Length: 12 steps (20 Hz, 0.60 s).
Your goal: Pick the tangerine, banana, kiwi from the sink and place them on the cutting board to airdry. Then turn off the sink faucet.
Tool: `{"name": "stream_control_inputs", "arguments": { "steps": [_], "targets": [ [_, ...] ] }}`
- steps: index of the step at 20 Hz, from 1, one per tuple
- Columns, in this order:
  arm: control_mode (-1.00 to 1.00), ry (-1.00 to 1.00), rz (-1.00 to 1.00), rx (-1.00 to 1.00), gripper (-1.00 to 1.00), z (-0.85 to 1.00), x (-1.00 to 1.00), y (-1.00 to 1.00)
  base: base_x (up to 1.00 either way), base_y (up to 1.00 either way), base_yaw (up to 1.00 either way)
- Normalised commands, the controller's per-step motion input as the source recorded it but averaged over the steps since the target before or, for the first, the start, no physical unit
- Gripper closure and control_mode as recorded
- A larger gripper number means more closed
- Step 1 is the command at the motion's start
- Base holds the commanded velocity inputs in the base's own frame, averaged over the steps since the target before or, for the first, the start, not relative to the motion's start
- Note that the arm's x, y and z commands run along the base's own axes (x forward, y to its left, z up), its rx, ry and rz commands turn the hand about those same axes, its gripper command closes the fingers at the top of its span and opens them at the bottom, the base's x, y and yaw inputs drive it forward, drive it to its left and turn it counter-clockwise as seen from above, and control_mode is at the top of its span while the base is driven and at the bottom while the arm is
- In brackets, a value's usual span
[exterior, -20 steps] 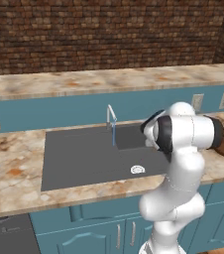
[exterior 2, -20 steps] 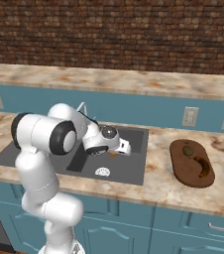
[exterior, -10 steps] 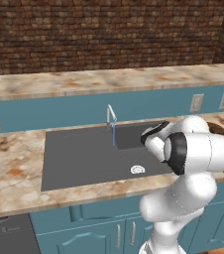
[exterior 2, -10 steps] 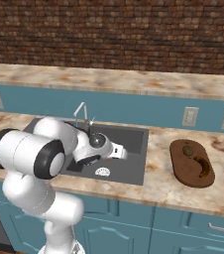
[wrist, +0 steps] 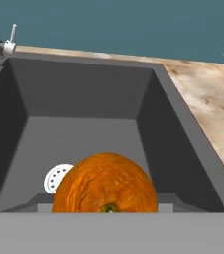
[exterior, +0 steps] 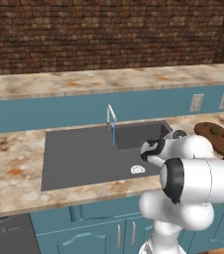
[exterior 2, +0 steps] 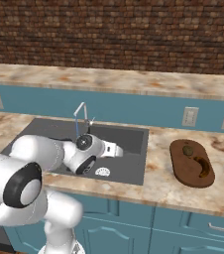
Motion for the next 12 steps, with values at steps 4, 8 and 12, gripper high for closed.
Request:
{"name": "stream_control_inputs", "arguments": {
  "steps": [4, 8, 12],
  "targets": [
    [-1.0, 0.27, 0.0, 0.02, 1.0, 1.0, 0.08, -0.16, 0.0, 0.0, 0.0],
    [-1.0, 0.25, 0.0, 0.05, 1.0, 0.98, -0.01, -0.15, 0.0, 0.0, 0.0],
    [-1.0, 0.12, 0.0, 0.03, 1.0, 0.59, -0.33, -0.03, 0.0, 0.0, 0.0]
  ]
}}
